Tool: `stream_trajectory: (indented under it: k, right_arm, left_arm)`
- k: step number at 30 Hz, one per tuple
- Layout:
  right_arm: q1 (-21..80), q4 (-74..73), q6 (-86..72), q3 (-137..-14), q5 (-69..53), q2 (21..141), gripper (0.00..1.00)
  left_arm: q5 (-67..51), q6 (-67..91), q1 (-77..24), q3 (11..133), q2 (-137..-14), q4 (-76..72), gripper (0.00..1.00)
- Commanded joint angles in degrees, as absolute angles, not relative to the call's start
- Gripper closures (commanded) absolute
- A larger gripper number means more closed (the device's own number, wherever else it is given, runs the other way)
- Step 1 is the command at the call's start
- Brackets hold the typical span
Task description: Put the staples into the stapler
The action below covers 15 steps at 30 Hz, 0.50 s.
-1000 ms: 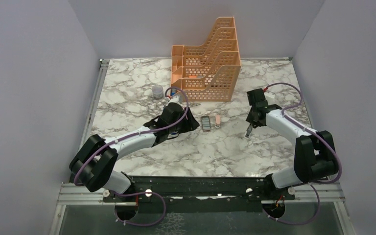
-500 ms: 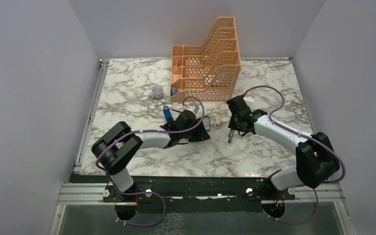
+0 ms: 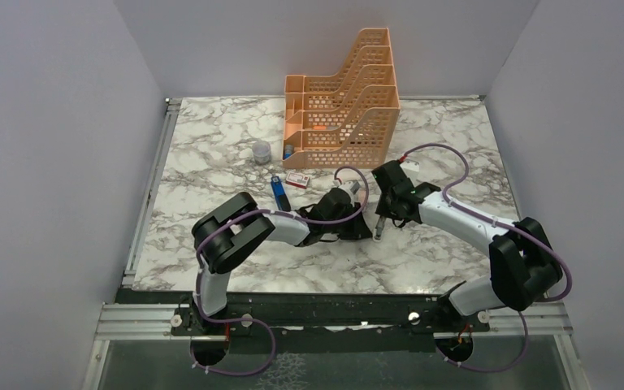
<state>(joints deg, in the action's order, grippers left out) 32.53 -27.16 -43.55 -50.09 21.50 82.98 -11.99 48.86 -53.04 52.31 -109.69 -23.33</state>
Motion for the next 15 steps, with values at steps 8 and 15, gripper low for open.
stream_trajectory:
  k: [8,15]
  right_arm:
    - [33.1,-27.9,-44.3,-51.1,20.6,82.9,0.76]
    - [34.0,-28.9,-43.9,-51.0,16.7,81.5,0.77]
  left_arm:
    - [-16.1,49.4,-53.8,54.7,-114.4,-25.1,0.91]
    - [-17.6,52.4,-53.6,55.4,-117.8,-24.5,1.00]
